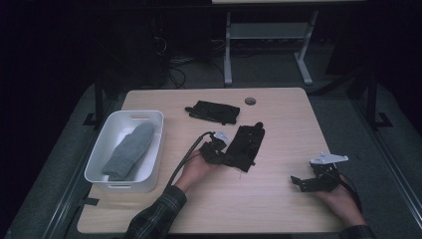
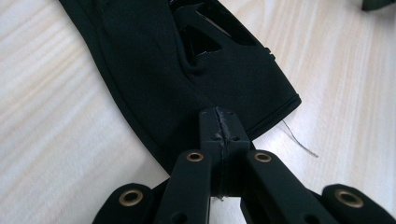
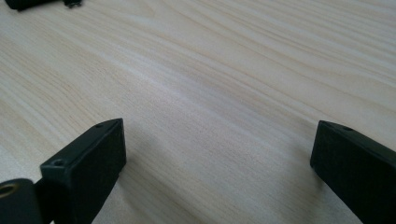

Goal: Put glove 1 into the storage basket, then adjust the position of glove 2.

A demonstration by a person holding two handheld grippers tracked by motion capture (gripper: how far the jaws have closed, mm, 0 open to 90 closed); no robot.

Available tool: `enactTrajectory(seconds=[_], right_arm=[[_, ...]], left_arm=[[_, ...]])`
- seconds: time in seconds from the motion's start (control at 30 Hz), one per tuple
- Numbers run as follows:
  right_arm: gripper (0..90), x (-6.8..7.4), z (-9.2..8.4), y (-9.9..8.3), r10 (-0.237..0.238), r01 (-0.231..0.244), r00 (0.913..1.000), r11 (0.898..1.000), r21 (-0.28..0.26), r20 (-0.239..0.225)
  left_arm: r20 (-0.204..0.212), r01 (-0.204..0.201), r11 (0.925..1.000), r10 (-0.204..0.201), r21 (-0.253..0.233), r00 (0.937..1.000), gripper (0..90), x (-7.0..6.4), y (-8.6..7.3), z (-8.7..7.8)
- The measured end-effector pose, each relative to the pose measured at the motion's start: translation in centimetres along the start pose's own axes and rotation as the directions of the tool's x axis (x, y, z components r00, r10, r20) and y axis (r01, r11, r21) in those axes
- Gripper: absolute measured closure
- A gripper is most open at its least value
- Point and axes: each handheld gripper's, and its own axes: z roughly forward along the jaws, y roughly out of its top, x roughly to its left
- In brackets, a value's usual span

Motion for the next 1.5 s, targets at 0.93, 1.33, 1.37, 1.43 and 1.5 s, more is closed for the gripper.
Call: enactTrajectory(seconds=[0.93, 1.33, 1.37, 1.43, 1.5], right_arm=[[3.3, 0.0, 0.0, 0.0, 0.000, 0.000, 1.0000, 1.000, 0.001, 0.000], [3.3, 0.0, 0.0, 0.0, -0.001, 0.001, 1.0000, 1.000, 0.001, 0.000], [3.3, 0.0, 0.0, 0.0, 0.000, 0.000, 1.0000, 1.000, 0.001, 0.000], [3.3, 0.0, 0.0, 0.0, 0.000, 0.000, 1.0000, 1.000, 0.001, 0.000], [3.3, 0.0, 0.0, 0.0, 0.000, 0.000, 1.0000, 1.000, 0.001, 0.000]], left_arm=[[0.100, -0.067, 0.9948, 0.059, 0.076, 0.9932, 89.5, -4.7, -4.0, -2.7], [0.125, -0.090, 0.9943, 0.082, 0.058, 0.9887, 89.5, -6.7, -5.0, -4.0], [0.124, -0.091, 0.9948, 0.085, 0.045, 0.9887, 89.4, -6.6, -4.5, -4.1], [0.099, -0.094, 0.9952, 0.091, 0.026, 0.9909, 89.5, -6.3, -3.5, -4.0], [0.085, -0.095, 0.9954, 0.094, 0.009, 0.9919, 89.4, -5.9, -2.6, -3.8]])
